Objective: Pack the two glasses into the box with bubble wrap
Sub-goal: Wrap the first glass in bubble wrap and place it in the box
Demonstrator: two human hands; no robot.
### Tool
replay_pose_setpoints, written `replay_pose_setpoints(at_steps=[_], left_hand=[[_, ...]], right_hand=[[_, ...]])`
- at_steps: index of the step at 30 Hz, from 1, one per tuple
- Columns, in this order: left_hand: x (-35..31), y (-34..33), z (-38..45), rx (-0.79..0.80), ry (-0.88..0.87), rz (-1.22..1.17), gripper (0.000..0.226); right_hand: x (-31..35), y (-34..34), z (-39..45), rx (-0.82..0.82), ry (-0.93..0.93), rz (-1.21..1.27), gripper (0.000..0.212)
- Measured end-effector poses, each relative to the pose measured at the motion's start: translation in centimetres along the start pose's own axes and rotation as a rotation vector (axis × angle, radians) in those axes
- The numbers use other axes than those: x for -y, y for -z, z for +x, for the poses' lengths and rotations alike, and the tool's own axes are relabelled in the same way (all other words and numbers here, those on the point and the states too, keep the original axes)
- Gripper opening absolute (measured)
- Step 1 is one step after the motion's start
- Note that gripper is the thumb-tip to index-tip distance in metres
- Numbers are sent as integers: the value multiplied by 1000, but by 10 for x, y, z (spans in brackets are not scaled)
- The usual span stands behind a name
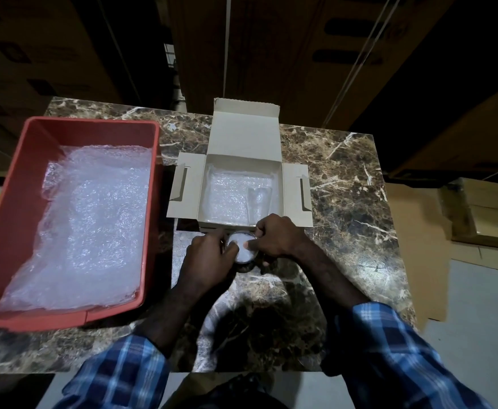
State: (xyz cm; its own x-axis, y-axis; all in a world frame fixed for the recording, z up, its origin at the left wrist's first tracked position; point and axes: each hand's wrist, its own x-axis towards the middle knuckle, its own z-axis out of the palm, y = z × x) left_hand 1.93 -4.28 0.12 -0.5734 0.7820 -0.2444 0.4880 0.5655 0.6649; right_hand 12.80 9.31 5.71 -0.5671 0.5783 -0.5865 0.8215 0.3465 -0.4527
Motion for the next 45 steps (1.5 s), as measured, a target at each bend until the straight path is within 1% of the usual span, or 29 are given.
replay_pose_setpoints(at_steps=[3, 5, 8, 10, 13, 15, 17, 19, 21, 25, 28, 30, 34, 35, 37, 39, 41, 43, 45], left_hand=[[-3, 2, 2, 49, -28, 49, 42], [-6, 5, 3, 69, -35, 60, 40], [-10, 9, 5, 69, -30, 40, 49], [-13, 11, 6, 77, -28, 38, 47], [-11, 12, 6, 89, -26, 69, 40], [-10, 14, 5, 93, -37, 83, 37], [-7, 15, 5, 93, -26, 66, 35], [-5, 13, 5, 98, -21, 56, 43], [-3, 10, 5, 101, -60, 82, 49], [-4, 6, 4, 42, -164, 107, 36], [-6, 3, 4, 31, -168, 119, 29], [-8, 4, 4, 24, -170, 106, 28], [-10, 7, 3, 29, -169, 114, 27], [-9, 8, 1, 43, -159, 113, 29], [-6, 10, -1, 81, -113, 92, 34], [-2, 11, -3, 122, -61, 75, 35], [-1, 11, -5, 129, -59, 67, 37], [-2, 10, -3, 107, -64, 44, 36], [-5, 8, 0, 97, -33, 10, 34]], right_hand=[[1, -5, 0, -49, 9, -27, 37], [1, -9, 1, -65, 27, -19, 38], [0, -14, 1, -107, 48, -46, 23], [0, -16, 1, -123, 58, -46, 19], [-2, -14, 0, -95, 37, -24, 25], [-5, -12, -3, -92, 29, 62, 24], [-6, -12, -6, -120, 33, 121, 27], [-9, -16, -7, -162, 49, 115, 34], [-10, -22, -7, -188, 72, 126, 37], [-12, -33, -9, -253, 139, 122, 40], [-13, -41, -9, -340, 202, 114, 30], [-11, -44, -9, -363, 222, 110, 26], [-11, -44, -12, -356, 136, 132, 28], [-13, -42, -14, -332, 104, 207, 26], [-15, -40, -18, -250, 54, 372, 16], [-17, -38, -21, -230, 52, 362, 16], [-18, -40, -22, -248, 74, 342, 18], [-16, -45, -23, -278, 91, 370, 19], [-14, -50, -24, -323, 83, 416, 18]])
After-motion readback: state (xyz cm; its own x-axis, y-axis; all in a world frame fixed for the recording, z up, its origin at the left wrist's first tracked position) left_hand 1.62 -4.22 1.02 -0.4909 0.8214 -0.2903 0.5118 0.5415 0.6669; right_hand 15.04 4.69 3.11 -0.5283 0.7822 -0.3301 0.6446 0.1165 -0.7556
